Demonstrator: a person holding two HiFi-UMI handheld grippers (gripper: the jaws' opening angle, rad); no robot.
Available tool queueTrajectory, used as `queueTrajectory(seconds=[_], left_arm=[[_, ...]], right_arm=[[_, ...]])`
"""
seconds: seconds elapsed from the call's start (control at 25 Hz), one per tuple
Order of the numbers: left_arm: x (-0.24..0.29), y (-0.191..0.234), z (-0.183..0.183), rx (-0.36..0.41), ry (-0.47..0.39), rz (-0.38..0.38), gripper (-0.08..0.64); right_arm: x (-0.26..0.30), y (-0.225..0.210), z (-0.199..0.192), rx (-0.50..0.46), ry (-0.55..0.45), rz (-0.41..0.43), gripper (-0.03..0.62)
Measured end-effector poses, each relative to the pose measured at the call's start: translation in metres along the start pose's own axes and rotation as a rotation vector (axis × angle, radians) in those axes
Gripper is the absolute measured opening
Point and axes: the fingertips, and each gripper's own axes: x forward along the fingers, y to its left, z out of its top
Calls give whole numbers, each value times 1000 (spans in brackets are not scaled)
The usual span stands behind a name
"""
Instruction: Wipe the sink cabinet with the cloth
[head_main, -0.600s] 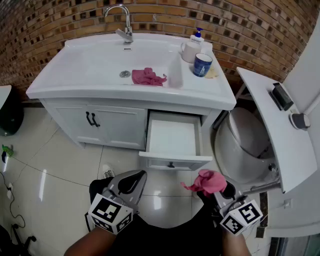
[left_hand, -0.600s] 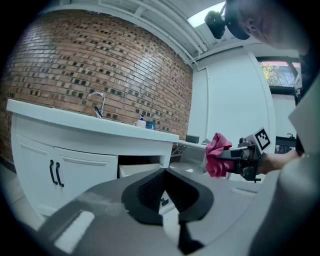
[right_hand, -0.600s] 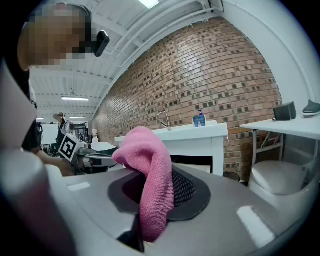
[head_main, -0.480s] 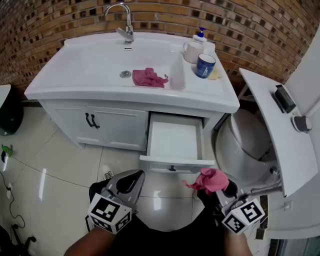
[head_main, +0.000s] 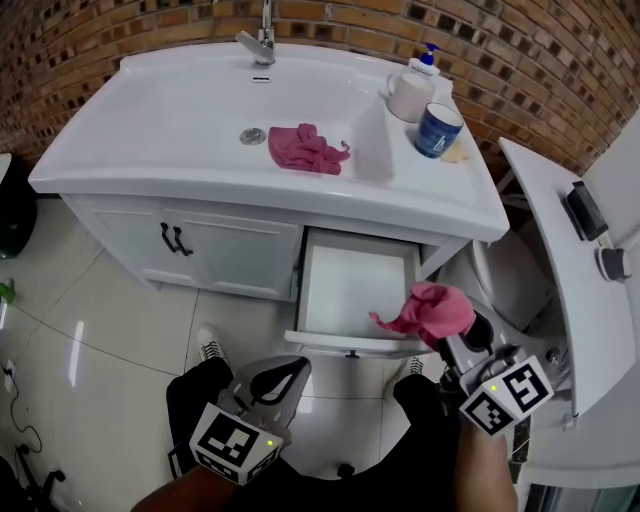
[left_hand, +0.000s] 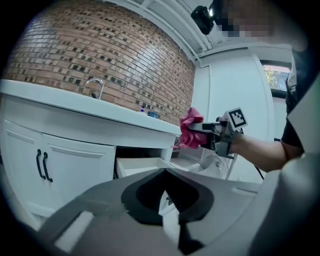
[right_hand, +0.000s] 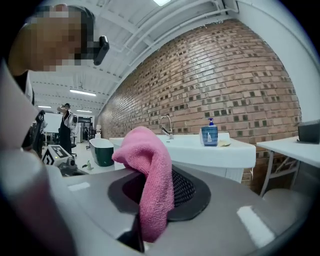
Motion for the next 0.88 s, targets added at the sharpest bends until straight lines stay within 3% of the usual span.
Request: queueTrajectory(seconds=[0.2,0.4,0.48,0.64,0.88], left_arm=[[7,-2,6,10,-39,-35,6],[16,5,-13,30,34,-73,6],[18,12,-12,9,33,-78,6],[11,48,10,-72,-53,-23,6],[27,110,9,-33,0,24,6]], right_arm=[[49,-12,13,-95,14,20,81],[108,-12,-8,-203,127,96,81],[133,-13,-28,-202,185,132,81],[168,-8,-73,-218,294,204,81],[202,-10,-112,-182,370,222,80]])
